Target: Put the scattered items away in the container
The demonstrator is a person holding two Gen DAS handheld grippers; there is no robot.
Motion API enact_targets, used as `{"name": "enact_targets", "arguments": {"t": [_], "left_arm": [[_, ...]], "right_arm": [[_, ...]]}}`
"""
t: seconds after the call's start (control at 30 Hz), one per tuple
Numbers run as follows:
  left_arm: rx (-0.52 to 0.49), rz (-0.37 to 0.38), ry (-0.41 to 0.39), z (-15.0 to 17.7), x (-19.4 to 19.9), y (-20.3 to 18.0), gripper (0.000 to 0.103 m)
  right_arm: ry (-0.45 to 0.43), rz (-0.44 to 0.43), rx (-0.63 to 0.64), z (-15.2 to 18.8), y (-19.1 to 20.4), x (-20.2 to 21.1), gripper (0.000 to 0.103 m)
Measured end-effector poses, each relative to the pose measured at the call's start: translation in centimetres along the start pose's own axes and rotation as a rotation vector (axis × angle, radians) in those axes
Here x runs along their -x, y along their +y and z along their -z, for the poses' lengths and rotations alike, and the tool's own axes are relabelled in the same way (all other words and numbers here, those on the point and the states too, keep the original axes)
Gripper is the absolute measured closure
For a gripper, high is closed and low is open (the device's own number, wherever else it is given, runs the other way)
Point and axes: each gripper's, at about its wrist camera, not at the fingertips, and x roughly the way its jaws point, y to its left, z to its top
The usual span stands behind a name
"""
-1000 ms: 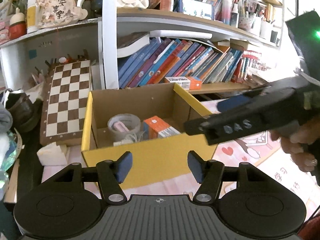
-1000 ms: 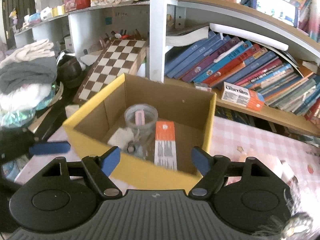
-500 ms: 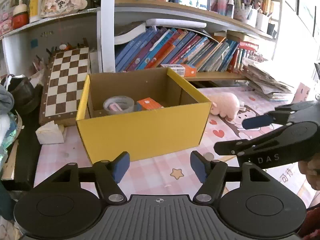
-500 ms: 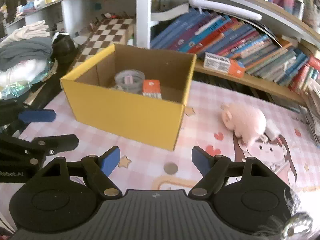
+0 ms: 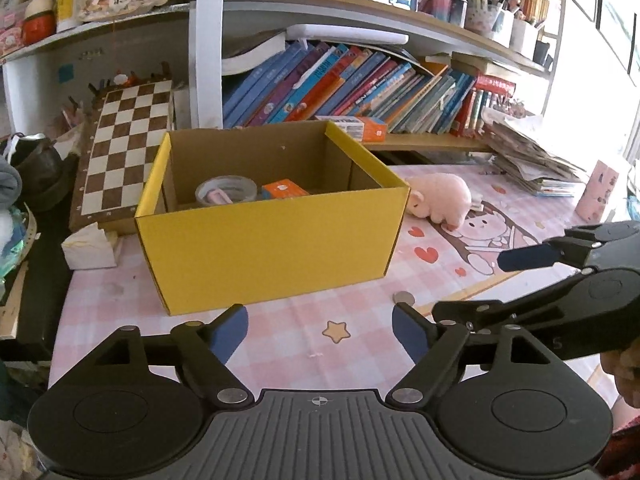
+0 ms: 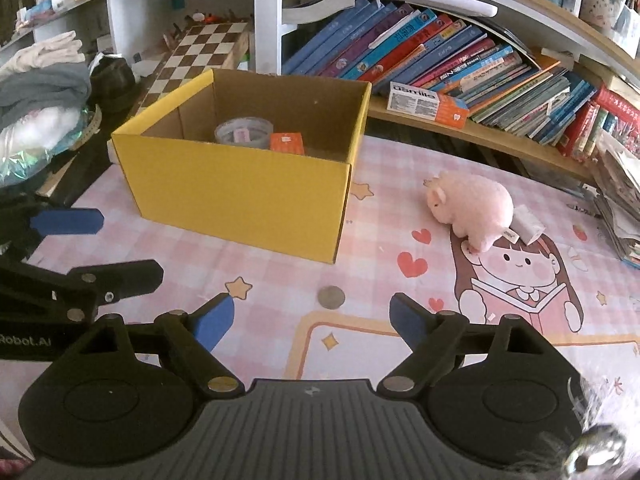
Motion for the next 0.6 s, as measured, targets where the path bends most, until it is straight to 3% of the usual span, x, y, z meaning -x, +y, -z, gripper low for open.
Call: {"name": "enact_targets", "arguments": {"t": [0.6], "left_arm": [[0.025, -0.040, 0.009, -0.2, -0.5, -2.6, 0.021]], "right_arm": [[0.004, -0.011, 0.021, 1.1, -2.2, 0.5, 0.013]]}}
